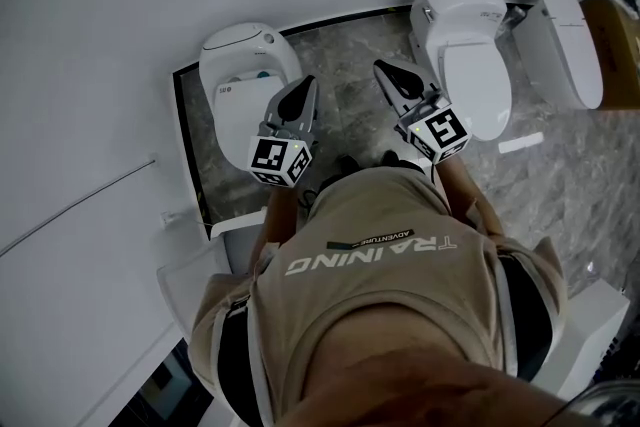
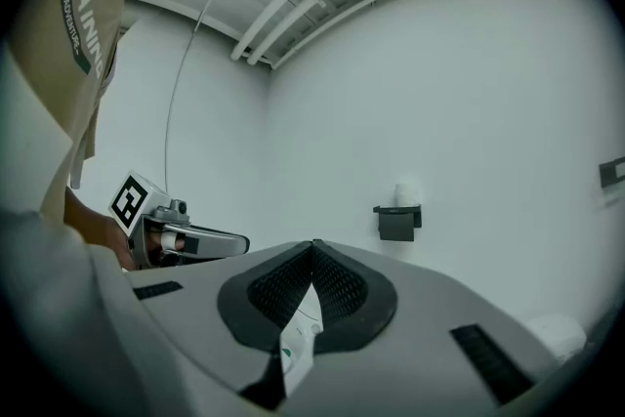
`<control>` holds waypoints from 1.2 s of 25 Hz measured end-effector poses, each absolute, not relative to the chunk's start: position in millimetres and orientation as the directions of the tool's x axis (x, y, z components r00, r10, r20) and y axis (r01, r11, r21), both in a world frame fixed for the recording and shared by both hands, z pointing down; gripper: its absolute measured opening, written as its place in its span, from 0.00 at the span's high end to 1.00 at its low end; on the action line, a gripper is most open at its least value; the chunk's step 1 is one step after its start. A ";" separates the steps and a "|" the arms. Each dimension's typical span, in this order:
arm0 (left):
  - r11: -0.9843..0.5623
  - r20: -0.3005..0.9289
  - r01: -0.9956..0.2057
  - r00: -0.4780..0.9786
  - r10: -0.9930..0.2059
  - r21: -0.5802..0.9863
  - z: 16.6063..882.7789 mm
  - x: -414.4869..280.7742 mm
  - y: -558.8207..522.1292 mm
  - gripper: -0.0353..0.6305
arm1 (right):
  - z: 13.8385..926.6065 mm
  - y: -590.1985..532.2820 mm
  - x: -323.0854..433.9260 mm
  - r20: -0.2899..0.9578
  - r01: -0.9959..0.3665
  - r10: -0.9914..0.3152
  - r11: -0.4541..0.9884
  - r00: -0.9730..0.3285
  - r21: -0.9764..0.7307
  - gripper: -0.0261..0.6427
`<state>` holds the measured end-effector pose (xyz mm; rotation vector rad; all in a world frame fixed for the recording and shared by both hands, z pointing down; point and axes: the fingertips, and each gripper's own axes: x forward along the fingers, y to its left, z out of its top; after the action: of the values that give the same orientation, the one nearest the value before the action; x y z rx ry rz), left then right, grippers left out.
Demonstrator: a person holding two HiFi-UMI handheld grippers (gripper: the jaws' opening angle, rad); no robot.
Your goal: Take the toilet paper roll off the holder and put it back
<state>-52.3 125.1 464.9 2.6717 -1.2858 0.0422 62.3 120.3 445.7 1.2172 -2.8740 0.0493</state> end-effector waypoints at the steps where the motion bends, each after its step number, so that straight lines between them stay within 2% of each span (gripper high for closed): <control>1: -0.615 0.100 -0.775 0.630 -0.770 0.149 466.2 -56.2 124.9 0.95 | 446.7 118.5 61.1 0.036 -0.730 -0.729 0.683 -0.683 -0.023 0.94; 6: -0.637 0.094 -0.748 0.659 -0.746 0.186 477.1 -69.8 119.9 0.95 | 451.9 116.4 58.3 0.047 -0.774 -0.773 0.633 -0.632 -0.009 0.94; 9: -0.668 0.099 -0.737 0.676 -0.730 0.105 468.6 -64.4 115.8 0.95 | 458.7 108.3 67.1 0.067 -0.789 -0.787 0.615 -0.613 0.001 0.94; 12: -0.670 0.084 -0.732 0.680 -0.728 0.120 466.6 -66.5 98.4 0.95 | 456.2 84.9 73.4 0.073 -0.793 -0.792 0.609 -0.606 0.016 0.94; 22: -0.626 0.112 -0.770 0.638 -0.762 0.122 465.4 -72.5 -3.1 0.95 | 456.2 -26.2 61.9 0.035 -0.760 -0.759 0.650 -0.650 0.004 0.94; 30: -0.554 0.082 -0.828 0.561 -0.824 0.091 443.8 -62.6 -116.4 0.95 | 443.4 -141.8 76.2 0.020 -0.715 -0.716 0.698 -0.698 0.041 0.94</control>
<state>-62.6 -116.4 443.8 2.6687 -1.4186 0.0458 76.2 -141.8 443.4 1.2068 -2.8628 -0.0468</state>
